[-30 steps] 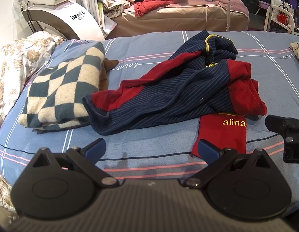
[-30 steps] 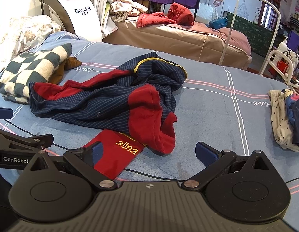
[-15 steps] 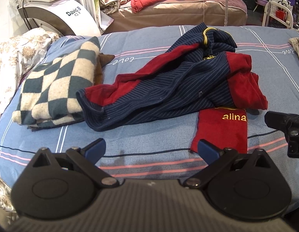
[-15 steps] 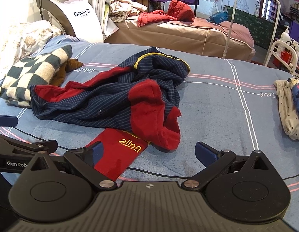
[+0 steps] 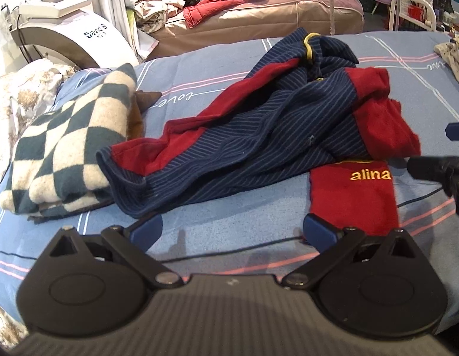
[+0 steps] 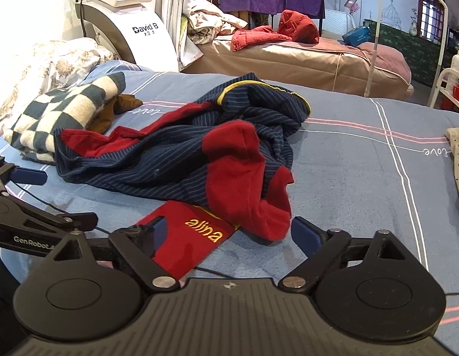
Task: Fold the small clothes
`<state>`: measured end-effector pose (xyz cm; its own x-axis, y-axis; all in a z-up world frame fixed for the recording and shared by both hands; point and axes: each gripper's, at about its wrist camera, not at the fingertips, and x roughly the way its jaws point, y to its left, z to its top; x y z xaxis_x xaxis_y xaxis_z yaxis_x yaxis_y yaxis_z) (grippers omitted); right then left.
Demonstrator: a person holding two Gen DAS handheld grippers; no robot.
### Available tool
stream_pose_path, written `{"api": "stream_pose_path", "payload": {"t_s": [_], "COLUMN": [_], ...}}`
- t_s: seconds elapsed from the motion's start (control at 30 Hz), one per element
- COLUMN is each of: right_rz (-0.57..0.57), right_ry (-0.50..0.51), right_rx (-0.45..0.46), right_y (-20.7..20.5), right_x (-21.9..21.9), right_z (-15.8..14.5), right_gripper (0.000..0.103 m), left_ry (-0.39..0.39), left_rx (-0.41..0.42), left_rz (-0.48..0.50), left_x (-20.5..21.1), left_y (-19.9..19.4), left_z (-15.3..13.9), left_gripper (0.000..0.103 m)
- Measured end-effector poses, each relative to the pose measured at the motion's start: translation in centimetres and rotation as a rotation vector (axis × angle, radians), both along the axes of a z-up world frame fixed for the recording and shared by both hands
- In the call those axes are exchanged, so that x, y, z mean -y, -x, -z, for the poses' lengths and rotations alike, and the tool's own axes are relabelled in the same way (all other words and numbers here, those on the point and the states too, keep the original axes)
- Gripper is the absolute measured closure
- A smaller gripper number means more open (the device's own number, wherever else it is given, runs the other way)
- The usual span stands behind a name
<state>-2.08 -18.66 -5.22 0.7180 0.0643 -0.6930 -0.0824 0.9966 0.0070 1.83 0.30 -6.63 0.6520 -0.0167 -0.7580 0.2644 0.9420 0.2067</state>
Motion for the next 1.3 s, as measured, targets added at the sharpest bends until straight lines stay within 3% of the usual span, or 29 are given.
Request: {"api": "stream_pose_path", "payload": {"t_s": [0.1,0.2,0.23,0.3,0.33,0.4,0.57,0.63,0.7,0.73,0.77,0.83,0.9,1.0,1.1,1.2,1.3], "right_rz": [0.011,0.022,0.016,0.006,0.013,-0.016,-0.226,-0.347,-0.506,-0.567,-0.593,-0.533,-0.382,-0.152,-0.028,0.026,0.073], "right_ry": [0.000,-0.007,-0.019,-0.040,-0.044,-0.074,-0.148,-0.210,-0.346,-0.378,-0.344,-0.231,-0.230,-0.271,-0.313,-0.313,-0.310], "right_rx": [-0.029,-0.060,-0.063,-0.069,-0.080,-0.046,0.018,-0.030,-0.108,-0.126,-0.127,-0.072,-0.039,-0.037,-0.023,-0.019,-0.026], "right_y": [-1.9,-3.5,-3.9,-4.5,-4.5,-3.7,-0.2,1.0,2.1,2.8,3.4,4.2,3.5,2.2,2.8,4.0,5.7], "right_x": [0.9,1.4,1.4,1.3,1.1,0.6,-2.3,-3.6,-5.1,-6.0,-6.9,-7.3,-5.3,-1.2,2.0,3.2,4.2], "right_z": [1.4,2.7,3.1,3.6,3.6,2.5,-1.9,-2.6,-2.2,-1.9,-1.6,-1.5,-1.6,-1.8,-2.4,-2.0,-1.6], "right_gripper": [0.000,0.001,0.008,0.048,0.051,0.066,0.082,0.094,0.095,0.096,0.097,0.089,0.059,0.031,0.017,0.009,0.007], "left_ry": [-0.035,-0.014,0.007,0.048,0.055,0.028,-0.026,0.000,0.046,0.072,0.091,0.120,0.135,0.087,0.001,-0.161,-0.237], "left_rx": [0.010,0.027,0.025,0.012,0.007,0.012,0.078,0.109,0.139,0.145,0.141,0.135,0.146,0.124,0.138,0.158,0.020], "left_rz": [0.009,0.004,0.000,-0.011,-0.017,-0.030,-0.097,-0.124,-0.119,-0.106,-0.093,-0.045,0.036,0.175,0.292,0.369,0.409], "left_x": [0.5,0.5,0.3,-0.1,-0.4,-0.9,-3.3,-4.4,-4.9,-4.8,-4.5,-3.3,-1.4,3.6,10.1,16.5,20.9], "left_y": [-1.4,-2.2,-2.3,-2.6,-2.6,-2.6,-2.7,-3.2,-3.7,-4.1,-4.7,-5.8,-7.1,-10.2,-13.7,-17.3,-20.9], "left_z": [0.2,-0.7,-1.0,-1.2,-1.2,-1.1,-2.9,-4.3,-5.5,-6.1,-6.5,-7.0,-7.3,-7.2,-6.5,-4.6,-0.6], "left_gripper": [0.000,0.000,0.000,0.000,0.000,0.000,0.000,0.000,0.000,0.000,0.000,0.000,0.000,0.000,0.000,0.000,0.000]}}
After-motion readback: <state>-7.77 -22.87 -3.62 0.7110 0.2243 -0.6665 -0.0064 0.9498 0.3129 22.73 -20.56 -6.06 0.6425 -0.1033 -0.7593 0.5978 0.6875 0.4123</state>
